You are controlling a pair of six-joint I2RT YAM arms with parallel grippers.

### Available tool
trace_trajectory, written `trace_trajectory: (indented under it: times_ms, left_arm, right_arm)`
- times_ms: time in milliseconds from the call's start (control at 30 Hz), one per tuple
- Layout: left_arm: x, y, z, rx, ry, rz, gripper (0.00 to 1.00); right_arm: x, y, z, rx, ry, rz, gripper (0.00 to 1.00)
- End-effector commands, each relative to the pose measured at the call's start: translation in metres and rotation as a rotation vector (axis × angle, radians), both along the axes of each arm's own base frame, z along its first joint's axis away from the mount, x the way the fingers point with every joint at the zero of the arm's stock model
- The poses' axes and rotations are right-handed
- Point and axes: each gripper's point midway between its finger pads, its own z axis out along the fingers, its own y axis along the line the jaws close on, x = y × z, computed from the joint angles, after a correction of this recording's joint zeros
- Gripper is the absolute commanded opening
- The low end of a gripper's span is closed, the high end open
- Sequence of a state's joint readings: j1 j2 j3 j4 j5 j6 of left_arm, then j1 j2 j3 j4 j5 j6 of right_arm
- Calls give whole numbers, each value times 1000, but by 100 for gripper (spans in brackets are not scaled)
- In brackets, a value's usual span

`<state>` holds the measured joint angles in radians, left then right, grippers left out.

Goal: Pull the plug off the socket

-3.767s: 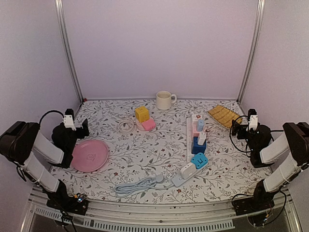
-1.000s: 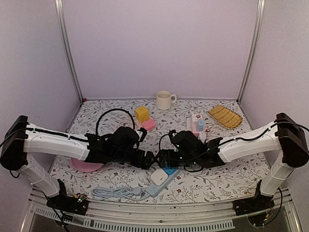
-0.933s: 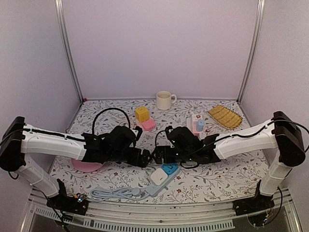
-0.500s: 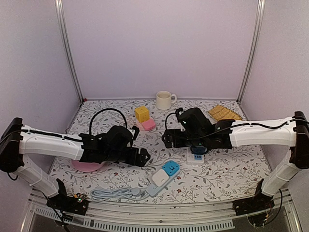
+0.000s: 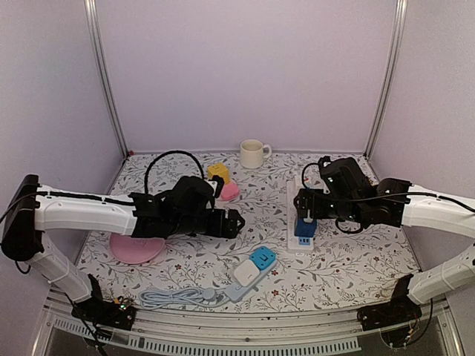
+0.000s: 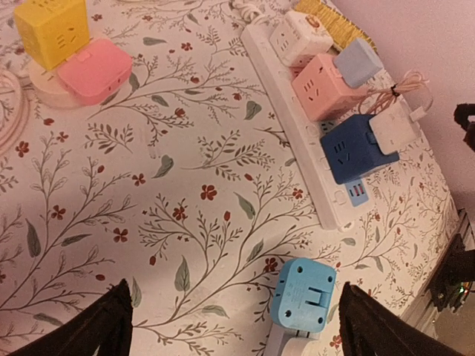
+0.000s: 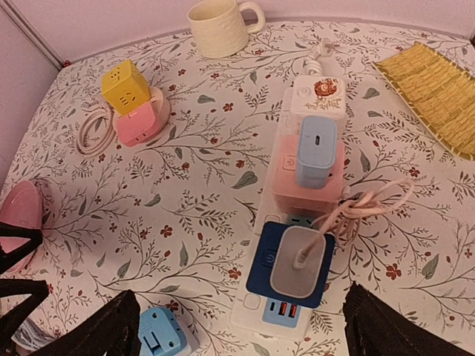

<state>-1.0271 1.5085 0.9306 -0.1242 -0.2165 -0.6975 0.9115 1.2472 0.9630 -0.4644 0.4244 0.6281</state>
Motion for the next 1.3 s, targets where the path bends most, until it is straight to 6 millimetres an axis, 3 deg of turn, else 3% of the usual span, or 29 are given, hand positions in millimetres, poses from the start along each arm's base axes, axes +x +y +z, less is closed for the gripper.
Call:
trace_trajectory:
  times_ms: [0, 200, 467, 733, 1033, 1200, 1267]
  left_arm:
    - [10, -19, 12, -52, 8, -41, 97]
    - [8, -46, 22, -159, 19, -120, 97]
    - [17, -62, 31, -287, 66, -141, 97]
    - [28, -79, 26, -351, 106, -143, 95]
    - [28, -119, 7, -463, 212, -214, 88]
    - [29, -136, 0, -504, 249, -232, 82]
    - [30, -141, -18, -481, 269, -226, 80]
  right_arm:
    - [-2, -31, -17, -32, 50, -54, 95]
    - [13, -30, -38, -68, 100, -47, 87]
    - [35, -21, -53, -86, 120, -63, 65]
    - [42, -13, -68, -119, 150, -60, 40]
    - [24, 2, -70, -199, 151, 47, 13]
    - [4, 12, -67, -217, 158, 128, 11]
    - [-4, 14, -68, -218, 168, 151, 10]
